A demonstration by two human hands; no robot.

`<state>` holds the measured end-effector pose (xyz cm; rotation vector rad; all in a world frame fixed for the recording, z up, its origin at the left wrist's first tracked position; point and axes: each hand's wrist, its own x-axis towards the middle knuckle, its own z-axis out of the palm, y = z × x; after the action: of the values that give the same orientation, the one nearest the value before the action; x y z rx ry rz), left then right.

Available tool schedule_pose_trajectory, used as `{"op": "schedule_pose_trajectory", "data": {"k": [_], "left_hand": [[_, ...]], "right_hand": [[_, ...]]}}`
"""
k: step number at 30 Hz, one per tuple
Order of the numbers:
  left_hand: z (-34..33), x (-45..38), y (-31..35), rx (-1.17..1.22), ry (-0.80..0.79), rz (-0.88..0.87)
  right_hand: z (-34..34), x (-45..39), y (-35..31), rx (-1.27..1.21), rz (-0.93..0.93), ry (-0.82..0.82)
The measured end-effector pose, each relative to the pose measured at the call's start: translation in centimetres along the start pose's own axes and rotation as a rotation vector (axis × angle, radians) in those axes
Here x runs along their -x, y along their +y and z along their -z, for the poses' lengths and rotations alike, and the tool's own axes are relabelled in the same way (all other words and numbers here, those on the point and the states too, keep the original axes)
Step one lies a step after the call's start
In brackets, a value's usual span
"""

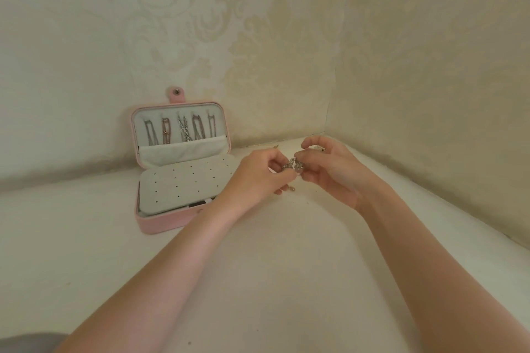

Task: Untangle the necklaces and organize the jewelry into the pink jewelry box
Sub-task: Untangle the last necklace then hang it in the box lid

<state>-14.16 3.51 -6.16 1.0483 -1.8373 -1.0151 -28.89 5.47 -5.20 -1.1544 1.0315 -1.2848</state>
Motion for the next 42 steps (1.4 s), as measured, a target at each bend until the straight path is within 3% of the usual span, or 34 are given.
{"op": "schedule_pose_trajectory", "data": {"k": [4, 7, 9, 12, 15, 20, 27, 35, 39, 42], "left_hand": [[1.0, 0.0, 0.9, 0.515, -0.028, 0.250], [1.4, 0.1, 1.2, 0.799, -0.034, 0.290], [1.1, 0.1, 1.0, 0.694, -0.015, 0.235], [0.8, 0.1, 0.2, 0.336, 0.083, 0.088], [0.7, 0.1, -0.2, 0.185, 0.151, 0.016], [0.5, 0.1, -0.3, 0.147, 0.124, 0.019], [0.9, 0.2, 0.3, 0.369, 0.113, 0.060], [0.5, 0.0, -0.8, -0.045, 0.062, -0.007], [1.2, 0.4, 0.2, 0.196, 0.093, 0.041], [1.6, 0.4, 1.1, 0.527, 0.022, 0.186]], "right_hand": [[-0.3, 0.2, -0.3, 0.037, 0.064, -0.035], [-0.3, 0.4, -0.5, 0.036, 0.075, -0.094], [-0.1, 0.4, -0.4, 0.100, 0.069, -0.090], [-0.3, 0.5, -0.1, 0.208, 0.062, -0.062], [-0.6, 0.4, 0.1, 0.157, 0.079, -0.030], [-0.4, 0.3, 0.3, 0.049, 0.050, -0.015], [-0.3, 0.3, 0.8, 0.332, 0.118, 0.038], [-1.5, 0.2, 1.0, 0.381, 0.125, 0.092], [-1.0, 0.3, 0.5, 0.236, 0.138, 0.083], [-0.4, 0.1, 0.5, 0.165, 0.133, 0.082]]}}
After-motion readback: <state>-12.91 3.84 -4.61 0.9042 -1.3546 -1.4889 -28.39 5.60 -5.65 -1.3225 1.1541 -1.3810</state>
